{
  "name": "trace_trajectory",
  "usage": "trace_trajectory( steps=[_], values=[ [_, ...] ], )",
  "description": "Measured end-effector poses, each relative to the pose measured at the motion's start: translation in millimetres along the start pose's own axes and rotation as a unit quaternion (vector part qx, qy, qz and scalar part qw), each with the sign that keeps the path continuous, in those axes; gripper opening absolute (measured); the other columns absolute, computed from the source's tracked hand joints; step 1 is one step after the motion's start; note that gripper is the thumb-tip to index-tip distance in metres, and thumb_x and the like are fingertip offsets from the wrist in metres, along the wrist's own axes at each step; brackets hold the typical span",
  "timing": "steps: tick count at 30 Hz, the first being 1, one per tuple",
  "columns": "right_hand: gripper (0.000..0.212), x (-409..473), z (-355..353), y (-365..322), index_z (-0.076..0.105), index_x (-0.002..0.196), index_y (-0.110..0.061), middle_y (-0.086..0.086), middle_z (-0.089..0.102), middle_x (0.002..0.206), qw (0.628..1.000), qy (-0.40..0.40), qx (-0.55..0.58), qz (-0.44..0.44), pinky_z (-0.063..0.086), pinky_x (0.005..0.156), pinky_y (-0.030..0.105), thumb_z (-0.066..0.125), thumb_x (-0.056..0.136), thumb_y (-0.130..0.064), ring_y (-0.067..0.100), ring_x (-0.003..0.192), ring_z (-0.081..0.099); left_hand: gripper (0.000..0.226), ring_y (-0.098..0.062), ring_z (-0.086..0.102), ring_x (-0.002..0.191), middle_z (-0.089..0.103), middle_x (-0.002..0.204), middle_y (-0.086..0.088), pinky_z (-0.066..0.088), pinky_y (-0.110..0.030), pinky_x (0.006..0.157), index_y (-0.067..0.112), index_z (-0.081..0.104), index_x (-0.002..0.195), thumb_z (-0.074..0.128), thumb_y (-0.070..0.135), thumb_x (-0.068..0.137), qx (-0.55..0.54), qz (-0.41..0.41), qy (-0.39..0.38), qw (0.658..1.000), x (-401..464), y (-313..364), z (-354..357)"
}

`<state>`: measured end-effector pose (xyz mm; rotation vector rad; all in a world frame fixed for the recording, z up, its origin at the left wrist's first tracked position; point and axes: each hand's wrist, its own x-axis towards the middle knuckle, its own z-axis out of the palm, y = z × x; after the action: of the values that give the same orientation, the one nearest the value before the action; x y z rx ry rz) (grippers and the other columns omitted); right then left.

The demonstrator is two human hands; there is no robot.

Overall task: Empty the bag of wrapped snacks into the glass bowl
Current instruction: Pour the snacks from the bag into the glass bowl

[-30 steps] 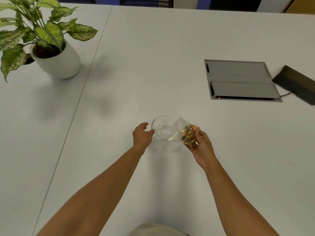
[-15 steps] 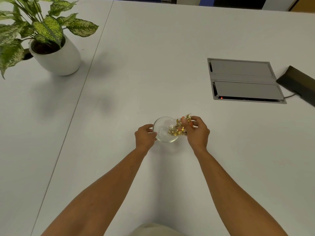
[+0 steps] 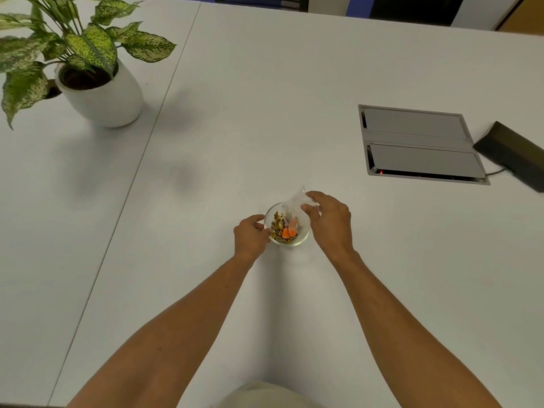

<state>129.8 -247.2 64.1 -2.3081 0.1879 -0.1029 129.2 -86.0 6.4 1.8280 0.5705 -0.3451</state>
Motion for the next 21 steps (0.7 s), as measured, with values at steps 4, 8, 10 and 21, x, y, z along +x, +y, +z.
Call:
trace_trajectory(
  steps=[4,8,10,21],
  values=[
    [0.031,-3,-4,3,0.065,0.123,-0.010,0.010,0.071,0.120,0.999,0.012,0.029,0.021,0.052,0.093,0.032,0.065,0.093,-0.019,0.026,0.105,0.067,0.045,-0.028,0.068,0.101,0.066,0.118,-0.015,0.054,-0.038,0.095,0.006,0.060,0.129,0.071,0.019,0.087,0.032,0.024,0.027,0.999,-5,-1,-1],
    [0.029,-7,-8,9,0.067,0.116,-0.011,0.010,0.071,0.110,0.987,0.052,0.118,0.094,0.061,0.080,0.046,0.071,0.088,-0.016,0.029,0.087,0.072,0.036,-0.019,0.063,0.099,0.067,0.114,-0.008,0.045,-0.024,0.086,0.007,0.064,0.121,0.064,0.030,0.092,0.022,0.068,0.038,0.997,-14,2,-2],
    [0.029,-11,-9,10,0.067,0.116,-0.010,0.008,0.070,0.104,0.979,0.059,0.154,0.118,0.063,0.074,0.043,0.071,0.088,-0.014,0.028,0.080,0.073,0.034,-0.018,0.064,0.094,0.070,0.106,-0.004,0.049,-0.026,0.083,0.010,0.066,0.114,0.062,0.035,0.091,-0.012,0.068,0.008,0.998,-18,3,-1],
    [0.023,-46,-11,22,0.063,0.111,-0.003,0.016,0.066,0.098,0.866,0.046,0.437,0.237,0.062,0.062,0.036,0.067,0.089,0.000,0.030,0.084,0.074,0.006,-0.020,0.065,0.082,0.062,0.097,-0.004,0.057,-0.027,0.063,0.007,0.064,0.091,0.068,0.011,0.089,-0.202,0.043,-0.143,0.968,-40,3,-13]
  ],
)
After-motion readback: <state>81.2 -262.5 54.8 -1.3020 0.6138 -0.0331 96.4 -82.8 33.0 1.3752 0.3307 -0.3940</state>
